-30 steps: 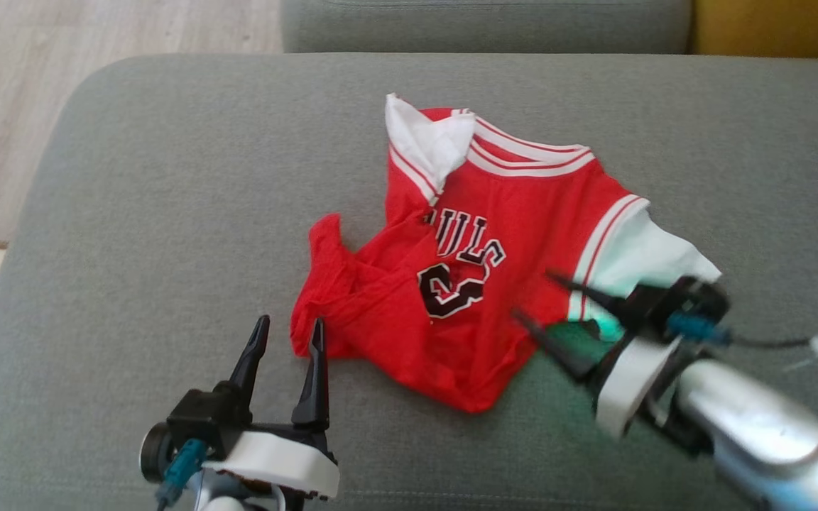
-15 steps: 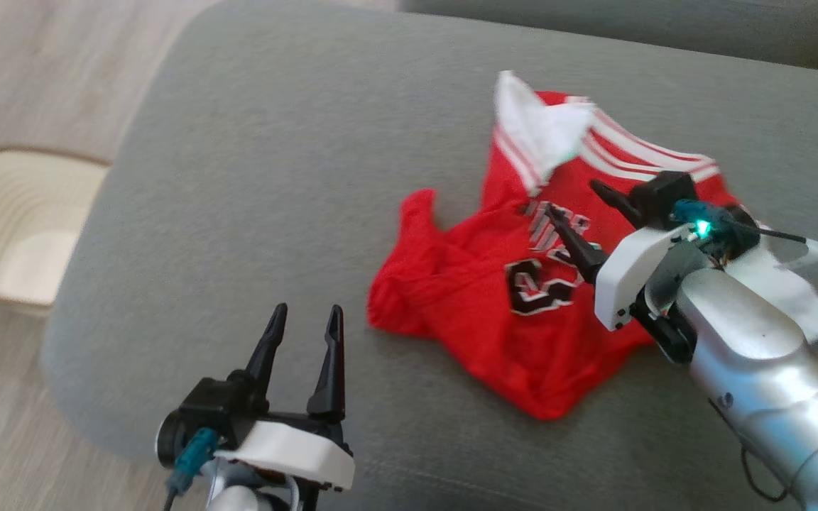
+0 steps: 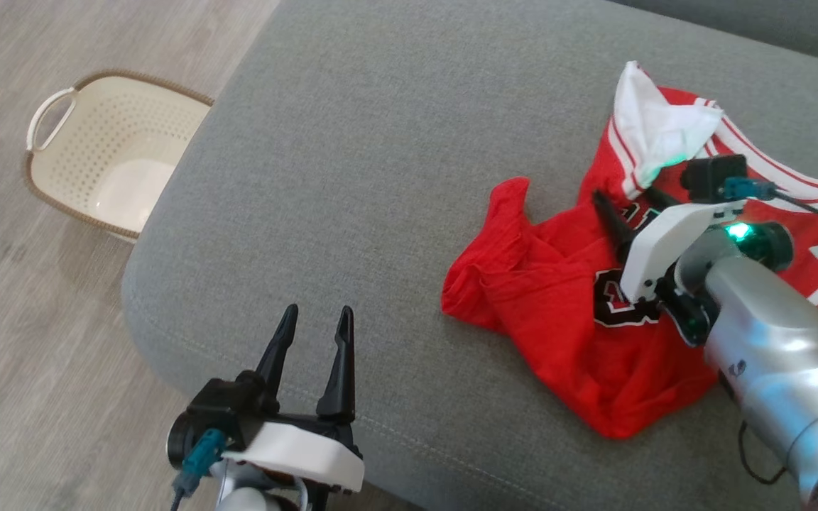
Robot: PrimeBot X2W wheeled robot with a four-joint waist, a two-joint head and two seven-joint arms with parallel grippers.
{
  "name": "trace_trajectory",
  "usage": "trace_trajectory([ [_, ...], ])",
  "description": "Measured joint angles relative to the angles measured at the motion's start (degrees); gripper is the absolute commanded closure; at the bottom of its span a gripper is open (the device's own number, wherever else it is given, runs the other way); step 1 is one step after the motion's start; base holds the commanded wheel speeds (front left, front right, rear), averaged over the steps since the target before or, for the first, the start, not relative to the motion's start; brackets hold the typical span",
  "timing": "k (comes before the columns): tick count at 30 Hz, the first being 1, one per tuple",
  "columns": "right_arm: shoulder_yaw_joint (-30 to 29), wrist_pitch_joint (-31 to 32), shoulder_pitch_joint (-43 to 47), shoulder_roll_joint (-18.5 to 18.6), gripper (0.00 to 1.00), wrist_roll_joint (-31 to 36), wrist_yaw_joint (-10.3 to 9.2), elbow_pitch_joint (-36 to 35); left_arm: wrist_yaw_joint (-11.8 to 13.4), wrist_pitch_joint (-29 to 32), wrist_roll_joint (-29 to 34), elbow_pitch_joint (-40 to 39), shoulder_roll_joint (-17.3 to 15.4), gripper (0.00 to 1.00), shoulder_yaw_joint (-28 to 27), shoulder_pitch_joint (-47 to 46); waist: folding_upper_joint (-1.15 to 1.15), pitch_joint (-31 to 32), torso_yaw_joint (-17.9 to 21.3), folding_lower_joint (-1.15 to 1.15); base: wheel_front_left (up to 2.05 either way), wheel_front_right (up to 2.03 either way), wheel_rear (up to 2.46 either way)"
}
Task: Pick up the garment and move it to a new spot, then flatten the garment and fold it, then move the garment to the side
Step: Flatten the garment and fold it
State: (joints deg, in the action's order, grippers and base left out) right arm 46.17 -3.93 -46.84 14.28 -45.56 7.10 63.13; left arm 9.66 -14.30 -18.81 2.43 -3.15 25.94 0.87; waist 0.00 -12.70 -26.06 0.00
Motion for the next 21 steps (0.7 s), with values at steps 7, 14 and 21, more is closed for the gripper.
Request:
trace_trajectory([
  [7, 0.4, -4.0, -2.6, -1.0, 1.0, 0.3, 0.0, 3.9, 0.5, 0.0, -0.2, -0.2, 0.0, 0.0, 0.1, 0.0, 0.0, -0.8, 0.1, 0.0, 0.0, 0.0, 0.0],
  [14, -1.0, -8.8, -8.6, -1.2, 1.0, 0.3, 0.0, 4.4, 0.6, 0.0, -0.5, -0.3, 0.0, 0.0, 0.1, -0.2, 0.0, -1.0, 1.9, 0.0, 0.0, 0.0, 0.0],
  [21, -6.4, -10.3, -16.1, -0.8, 1.0, 1.6, 0.0, 7.2, 0.7, 0.0, -0.5, -0.3, 0.0, 0.0, 0.2, -0.9, 0.0, -1.0, 2.8, 0.0, 0.0, 0.0, 0.0],
])
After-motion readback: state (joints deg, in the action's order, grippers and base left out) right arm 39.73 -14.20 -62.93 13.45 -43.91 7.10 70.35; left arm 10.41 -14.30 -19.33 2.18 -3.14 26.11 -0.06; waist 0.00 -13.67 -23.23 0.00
